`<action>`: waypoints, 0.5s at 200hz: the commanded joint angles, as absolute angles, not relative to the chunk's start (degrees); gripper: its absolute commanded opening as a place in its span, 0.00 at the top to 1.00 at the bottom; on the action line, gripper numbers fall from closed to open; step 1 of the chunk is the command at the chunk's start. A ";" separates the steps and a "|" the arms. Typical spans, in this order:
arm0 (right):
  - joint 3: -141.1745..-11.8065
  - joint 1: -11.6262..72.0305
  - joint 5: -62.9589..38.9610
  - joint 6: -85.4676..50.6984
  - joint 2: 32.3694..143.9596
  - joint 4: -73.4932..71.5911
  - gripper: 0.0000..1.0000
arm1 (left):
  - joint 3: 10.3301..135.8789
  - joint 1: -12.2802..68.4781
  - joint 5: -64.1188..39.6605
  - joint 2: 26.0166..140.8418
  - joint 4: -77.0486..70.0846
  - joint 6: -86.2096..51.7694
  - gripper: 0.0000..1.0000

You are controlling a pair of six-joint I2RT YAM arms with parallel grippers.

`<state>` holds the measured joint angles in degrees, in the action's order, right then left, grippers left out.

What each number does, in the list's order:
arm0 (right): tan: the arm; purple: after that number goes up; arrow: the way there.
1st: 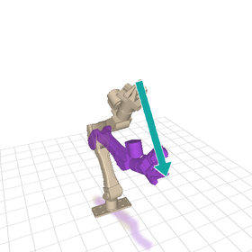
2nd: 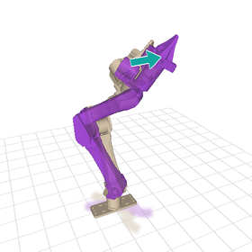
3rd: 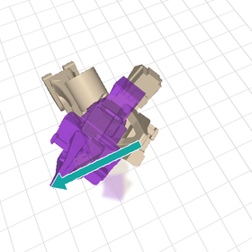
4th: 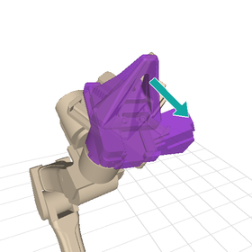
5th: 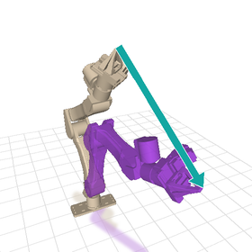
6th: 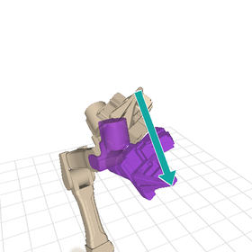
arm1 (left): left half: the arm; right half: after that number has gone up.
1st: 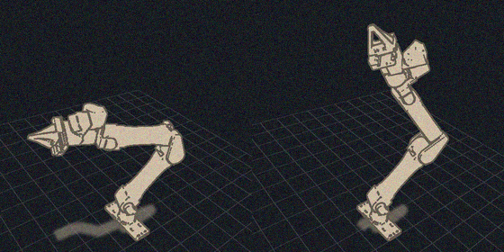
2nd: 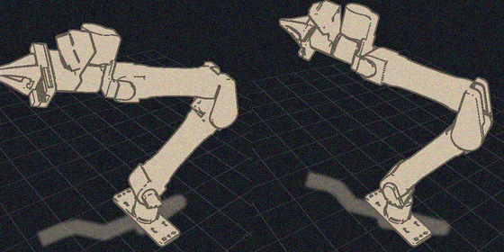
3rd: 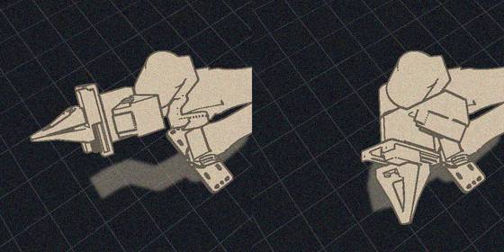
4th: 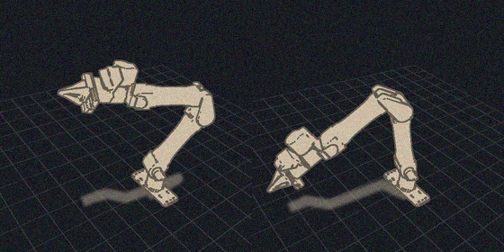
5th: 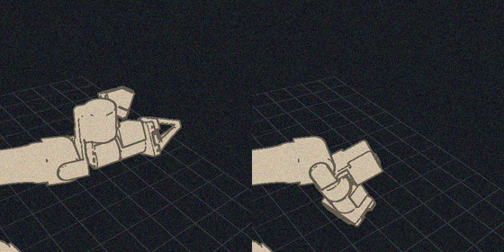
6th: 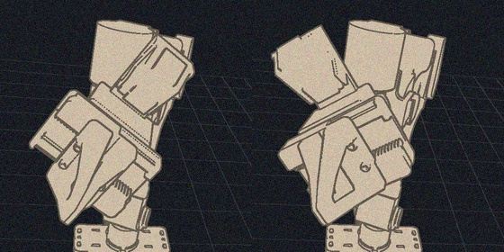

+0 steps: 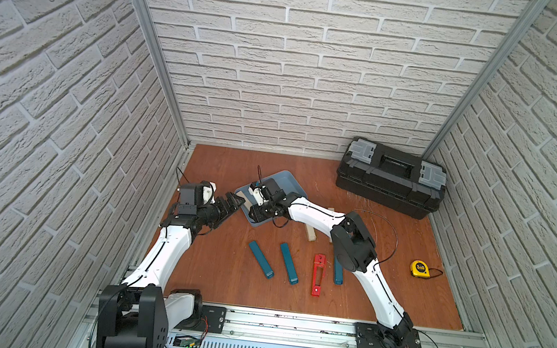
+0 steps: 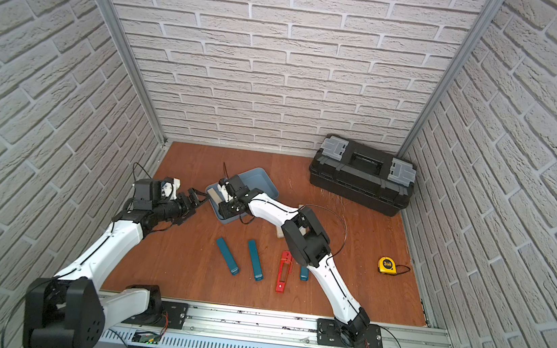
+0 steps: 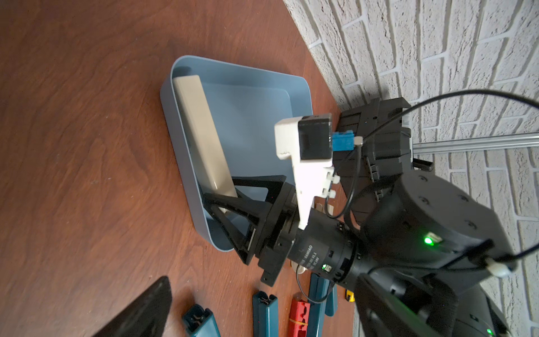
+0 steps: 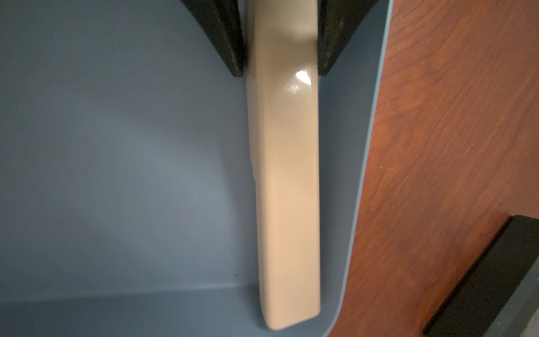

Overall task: Put the pruning pliers into the storage box
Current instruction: Place the pruning pliers in the storage box.

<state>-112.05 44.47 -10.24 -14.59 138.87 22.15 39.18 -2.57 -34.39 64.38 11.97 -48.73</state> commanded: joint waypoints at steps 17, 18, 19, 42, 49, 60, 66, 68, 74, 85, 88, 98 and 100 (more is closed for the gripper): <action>-109.61 44.31 -14.38 -15.23 132.39 17.42 0.53 | 38.23 -2.81 -35.00 63.82 9.49 -48.95 0.02; -109.56 44.35 -14.44 -15.26 132.33 17.37 0.53 | 38.23 -2.77 -35.04 63.81 9.49 -48.91 0.02; -109.54 44.32 -14.56 -15.28 132.35 17.30 0.53 | 38.19 -2.75 -35.05 63.90 9.54 -48.89 0.02; -109.40 43.81 -16.91 -16.52 132.40 16.05 0.53 | 38.31 -2.79 -35.16 64.11 9.34 -48.94 0.02; -109.34 43.64 -17.41 -16.84 132.50 15.68 0.53 | 38.28 -2.75 -35.16 64.20 9.32 -48.94 0.02; -109.16 43.39 -18.34 -17.52 132.93 14.89 0.53 | 38.24 -2.75 -35.16 64.30 9.32 -48.86 0.02; -109.08 43.22 -18.73 -17.88 133.14 14.54 0.52 | 38.23 -2.77 -35.16 64.34 9.40 -48.86 0.02; -109.12 43.17 -18.88 -18.03 133.33 14.47 0.53 | 38.23 -2.71 -35.16 64.34 9.40 -48.87 0.02; -109.16 43.07 -19.35 -18.46 133.63 14.14 0.53 | 38.22 -2.78 -35.16 64.34 9.40 -48.85 0.02; -109.11 42.64 -20.28 -19.22 134.16 13.73 0.53 | 38.32 -2.79 -35.16 64.32 9.57 -48.77 0.02; -109.15 42.54 -20.43 -19.37 134.21 13.67 0.53 | 38.28 -2.70 -35.16 64.33 9.55 -48.77 0.02; -109.04 42.37 -20.63 -19.59 134.47 13.54 0.53 | 38.32 -2.72 -35.16 64.22 9.58 -48.73 0.02; -109.02 42.32 -20.65 -19.60 134.43 13.58 0.53 | 38.36 -2.75 -35.11 64.24 9.65 -48.70 0.02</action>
<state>-109.91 43.27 -18.15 -17.69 135.70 16.62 38.92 -2.57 -34.41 64.40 11.73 -48.97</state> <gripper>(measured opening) 0.474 0.982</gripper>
